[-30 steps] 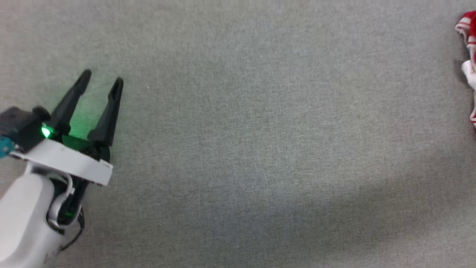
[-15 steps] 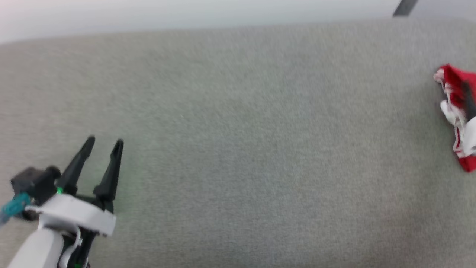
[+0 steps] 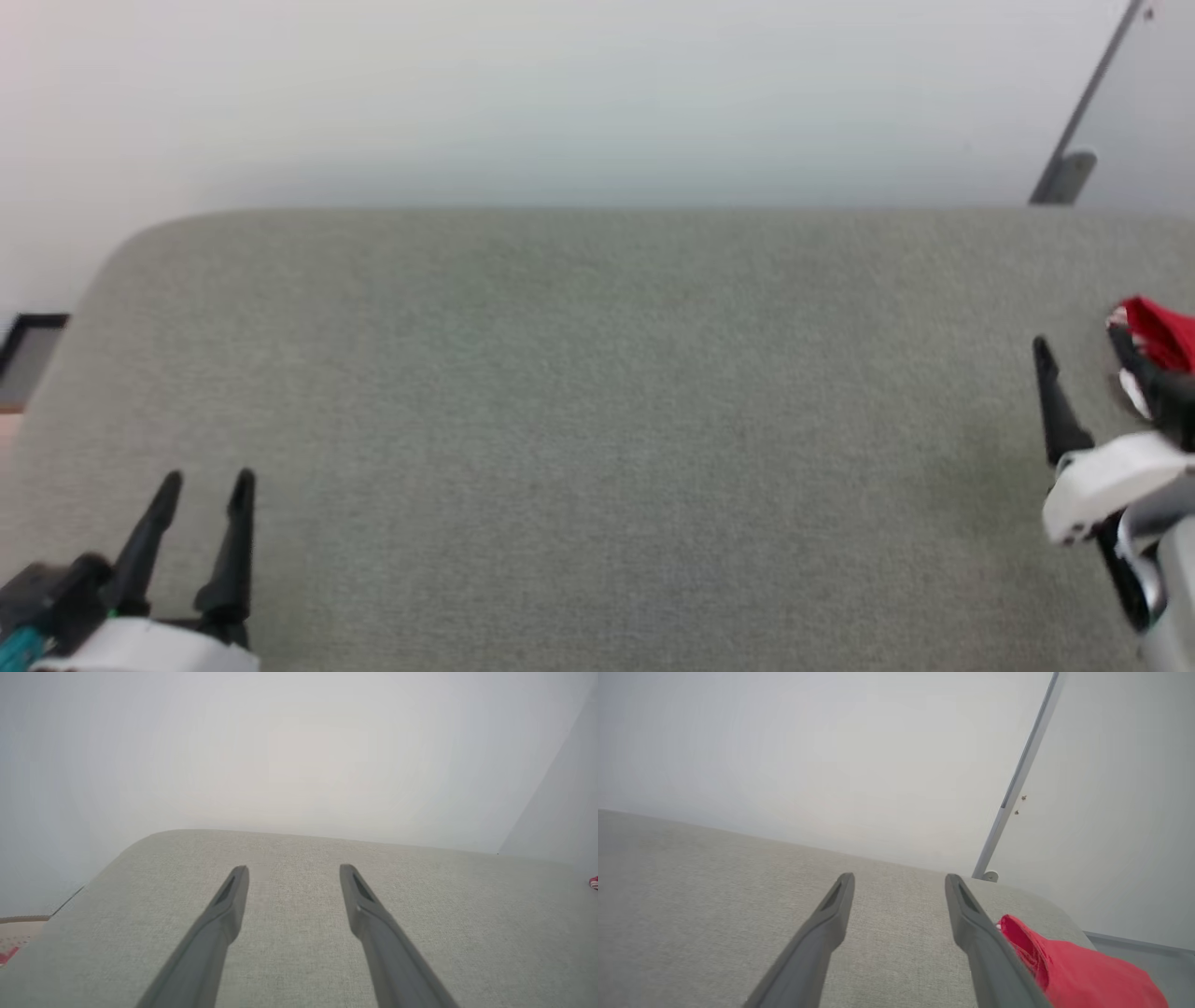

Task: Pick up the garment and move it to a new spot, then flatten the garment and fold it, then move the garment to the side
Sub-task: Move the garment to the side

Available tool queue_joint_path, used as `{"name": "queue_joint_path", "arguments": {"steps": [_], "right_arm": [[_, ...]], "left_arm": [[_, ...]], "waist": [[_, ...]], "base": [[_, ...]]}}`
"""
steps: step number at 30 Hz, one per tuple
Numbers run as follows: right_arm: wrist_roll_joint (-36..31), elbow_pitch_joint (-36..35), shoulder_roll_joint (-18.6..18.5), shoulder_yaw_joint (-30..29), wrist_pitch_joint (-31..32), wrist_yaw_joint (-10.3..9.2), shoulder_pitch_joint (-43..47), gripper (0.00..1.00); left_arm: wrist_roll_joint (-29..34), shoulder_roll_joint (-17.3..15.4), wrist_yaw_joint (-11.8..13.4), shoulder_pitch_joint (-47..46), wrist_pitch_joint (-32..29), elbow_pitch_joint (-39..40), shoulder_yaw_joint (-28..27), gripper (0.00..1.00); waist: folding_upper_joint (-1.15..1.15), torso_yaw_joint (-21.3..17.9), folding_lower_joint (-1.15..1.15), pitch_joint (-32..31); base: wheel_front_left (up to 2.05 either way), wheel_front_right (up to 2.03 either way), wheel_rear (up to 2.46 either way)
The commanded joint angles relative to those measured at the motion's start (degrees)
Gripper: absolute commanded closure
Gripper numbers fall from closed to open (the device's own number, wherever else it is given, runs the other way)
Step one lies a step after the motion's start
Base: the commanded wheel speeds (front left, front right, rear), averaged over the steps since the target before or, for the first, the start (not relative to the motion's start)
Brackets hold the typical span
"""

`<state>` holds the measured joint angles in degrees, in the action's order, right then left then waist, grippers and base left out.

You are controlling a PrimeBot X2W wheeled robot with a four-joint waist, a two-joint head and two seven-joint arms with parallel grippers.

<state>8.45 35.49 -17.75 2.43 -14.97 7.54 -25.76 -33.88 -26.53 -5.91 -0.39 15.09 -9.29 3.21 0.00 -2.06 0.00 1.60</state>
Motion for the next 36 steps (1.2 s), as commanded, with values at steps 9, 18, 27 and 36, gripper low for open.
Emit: {"name": "queue_joint_path", "arguments": {"steps": [9, 18, 27, 36], "right_arm": [[-0.11, -7.67, 3.59, -2.08, -0.24, -0.11, 10.00, 0.00], [-0.29, -12.55, 6.24, -1.94, -0.25, -0.11, 17.86, 0.00], [-0.66, -14.74, 8.12, -2.43, -0.24, -0.11, 21.81, 0.00], [-1.12, -16.58, 9.22, -2.21, -0.24, -0.11, 23.09, 0.00]], "left_arm": [[4.32, 3.67, -0.67, 6.52, 0.02, 2.71, -6.70, 0.00], [5.80, 6.11, -1.52, 10.25, 0.02, 2.98, -10.14, 0.00], [4.77, 4.33, -1.60, 9.63, 0.02, 1.57, -6.77, 0.00], [3.38, 3.41, -1.62, 8.67, 0.02, 0.54, -5.37, 0.00]], "waist": [[0.00, 1.97, 0.00, -4.22], [0.00, 0.50, 0.00, -4.85], [0.00, -0.67, 0.00, -4.88], [0.00, -1.88, 0.00, -4.48]], "base": [[0.00, 0.00, 0.00], [0.00, 0.00, 0.00], [0.00, 0.00, 0.00], [0.00, 0.00, 0.00]]}}
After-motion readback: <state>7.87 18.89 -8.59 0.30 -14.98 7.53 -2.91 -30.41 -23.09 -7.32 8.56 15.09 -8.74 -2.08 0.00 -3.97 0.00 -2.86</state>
